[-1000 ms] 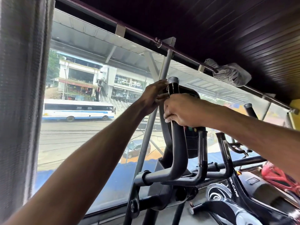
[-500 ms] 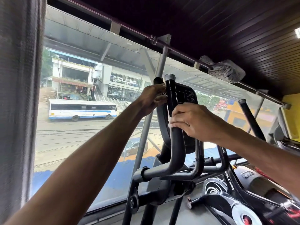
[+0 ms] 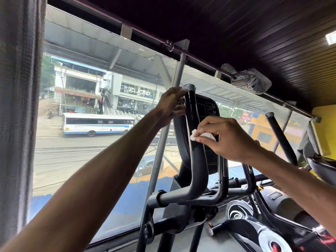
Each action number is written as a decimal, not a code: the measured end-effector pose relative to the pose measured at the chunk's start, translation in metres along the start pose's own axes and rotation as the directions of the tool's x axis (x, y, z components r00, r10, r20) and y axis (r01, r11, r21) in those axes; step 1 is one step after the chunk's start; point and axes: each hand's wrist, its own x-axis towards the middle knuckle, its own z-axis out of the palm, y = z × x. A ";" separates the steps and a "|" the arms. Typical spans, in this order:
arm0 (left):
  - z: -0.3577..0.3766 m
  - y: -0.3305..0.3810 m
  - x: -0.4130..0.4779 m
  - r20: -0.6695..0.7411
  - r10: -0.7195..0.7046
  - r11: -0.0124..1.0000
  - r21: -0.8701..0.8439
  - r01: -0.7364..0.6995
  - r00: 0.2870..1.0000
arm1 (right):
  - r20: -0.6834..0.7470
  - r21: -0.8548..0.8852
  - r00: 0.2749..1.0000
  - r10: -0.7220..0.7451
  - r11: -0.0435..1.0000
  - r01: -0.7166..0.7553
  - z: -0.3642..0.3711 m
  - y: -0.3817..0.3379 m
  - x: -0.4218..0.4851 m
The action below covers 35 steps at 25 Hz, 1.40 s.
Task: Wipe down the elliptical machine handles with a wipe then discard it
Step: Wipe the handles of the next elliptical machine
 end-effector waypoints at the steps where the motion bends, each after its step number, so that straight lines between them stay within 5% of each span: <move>1: 0.001 0.001 0.001 -0.008 0.008 1.000 0.018 -0.008 1.000 | 0.005 0.008 1.000 -0.004 1.000 0.004 0.001 0.000 0.002; 9: 0.010 0.012 0.015 -0.081 0.022 0.996 0.093 -0.015 0.996 | -0.254 -0.064 0.965 0.066 0.994 -0.085 0.017 0.017 0.031; 14: -0.001 0.012 0.018 -0.054 -0.036 0.999 -0.023 0.034 0.998 | -0.434 0.000 0.868 0.240 0.964 -0.266 0.021 0.042 0.090; 18: -0.004 0.010 0.017 -0.022 -0.063 0.996 -0.068 0.061 0.998 | -0.484 0.047 0.835 0.260 0.961 -0.272 0.025 0.050 0.090; 21: -0.003 0.009 0.015 -0.014 -0.071 0.993 -0.094 0.070 0.997 | -0.583 0.159 0.745 0.323 0.945 -0.285 0.022 0.058 0.095; 27: 0.002 0.005 0.009 -0.091 -0.103 0.988 -0.127 0.091 0.991 | -0.364 -0.134 0.931 0.004 0.989 -0.056 0.018 0.050 0.129; 30: 0.006 0.004 0.004 -0.079 -0.091 0.990 -0.116 0.081 0.993 | -0.173 -0.195 0.984 0.048 0.977 -0.083 0.001 0.048 0.140; 33: 0.009 0.006 -0.002 -0.070 -0.053 0.997 -0.065 0.048 0.996 | -0.355 0.088 0.892 0.280 0.960 -0.267 -0.002 0.066 0.121; 35: 0.010 0.007 -0.002 -0.076 0.016 0.996 0.089 -0.009 0.997 | -0.349 0.527 0.742 0.572 0.775 -0.349 0.016 0.075 0.109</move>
